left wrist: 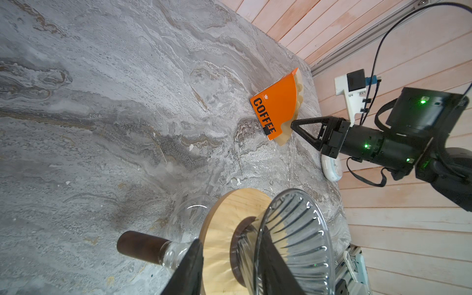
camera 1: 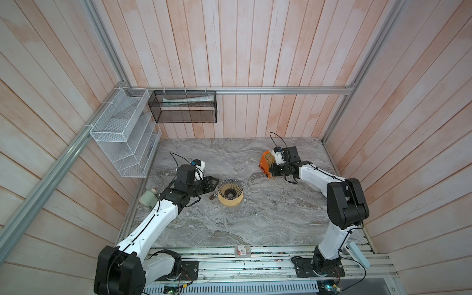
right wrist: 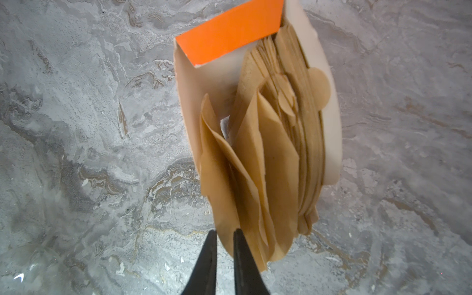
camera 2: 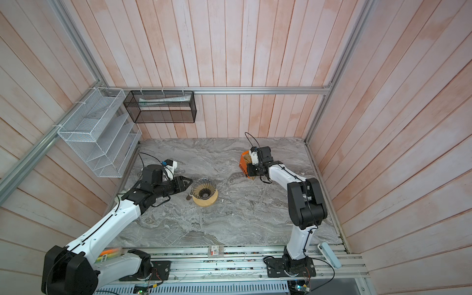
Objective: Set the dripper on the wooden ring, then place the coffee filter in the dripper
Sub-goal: 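Lift the brown paper filter up out of the orange box with the right gripper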
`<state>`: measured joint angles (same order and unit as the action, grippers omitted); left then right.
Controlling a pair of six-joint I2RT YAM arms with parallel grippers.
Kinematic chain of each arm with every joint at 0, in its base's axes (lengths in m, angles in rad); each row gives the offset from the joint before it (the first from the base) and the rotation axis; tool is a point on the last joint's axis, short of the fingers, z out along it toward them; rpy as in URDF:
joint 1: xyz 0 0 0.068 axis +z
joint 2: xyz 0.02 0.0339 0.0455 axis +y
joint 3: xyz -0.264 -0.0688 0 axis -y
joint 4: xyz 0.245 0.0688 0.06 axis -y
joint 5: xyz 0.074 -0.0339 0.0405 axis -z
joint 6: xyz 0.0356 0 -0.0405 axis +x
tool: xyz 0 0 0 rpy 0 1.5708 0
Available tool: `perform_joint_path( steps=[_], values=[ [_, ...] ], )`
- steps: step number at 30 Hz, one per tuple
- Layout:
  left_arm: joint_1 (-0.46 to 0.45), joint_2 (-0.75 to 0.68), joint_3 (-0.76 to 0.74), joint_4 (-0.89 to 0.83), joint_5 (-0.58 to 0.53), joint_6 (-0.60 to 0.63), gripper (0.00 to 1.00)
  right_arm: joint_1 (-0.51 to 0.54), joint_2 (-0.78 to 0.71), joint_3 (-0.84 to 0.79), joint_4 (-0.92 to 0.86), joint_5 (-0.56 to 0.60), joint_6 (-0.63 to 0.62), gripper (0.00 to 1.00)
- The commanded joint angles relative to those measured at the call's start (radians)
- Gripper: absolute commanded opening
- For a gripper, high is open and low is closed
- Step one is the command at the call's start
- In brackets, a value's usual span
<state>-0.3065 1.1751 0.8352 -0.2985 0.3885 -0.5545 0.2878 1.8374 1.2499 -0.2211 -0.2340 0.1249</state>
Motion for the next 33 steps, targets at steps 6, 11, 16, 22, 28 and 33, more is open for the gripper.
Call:
perform_joint_path(
  steps=[6, 11, 16, 22, 28, 33],
  values=[
    [0.006, -0.02, -0.014, 0.012, 0.006, -0.003, 0.4, 0.013, 0.009, -0.012, -0.034, 0.027, -0.021, 0.2],
    [0.006, -0.021, -0.017, 0.012, 0.006, -0.004, 0.4, 0.013, 0.002, -0.015, -0.03, 0.036, -0.022, 0.19],
    [0.006, -0.022, -0.017, 0.012, 0.007, -0.004, 0.4, 0.013, 0.025, -0.009, -0.028, 0.036, -0.02, 0.11],
    [0.006, -0.023, -0.018, 0.01, 0.006, -0.004, 0.4, 0.017, 0.013, -0.01, -0.03, 0.033, -0.018, 0.01],
    [0.006, -0.023, -0.019, 0.012, 0.007, -0.004, 0.4, 0.022, -0.003, -0.021, -0.039, 0.044, -0.018, 0.0],
    [0.006, -0.028, -0.022, 0.011, 0.007, -0.005, 0.4, 0.024, -0.018, -0.032, -0.044, 0.051, -0.018, 0.0]
  ],
)
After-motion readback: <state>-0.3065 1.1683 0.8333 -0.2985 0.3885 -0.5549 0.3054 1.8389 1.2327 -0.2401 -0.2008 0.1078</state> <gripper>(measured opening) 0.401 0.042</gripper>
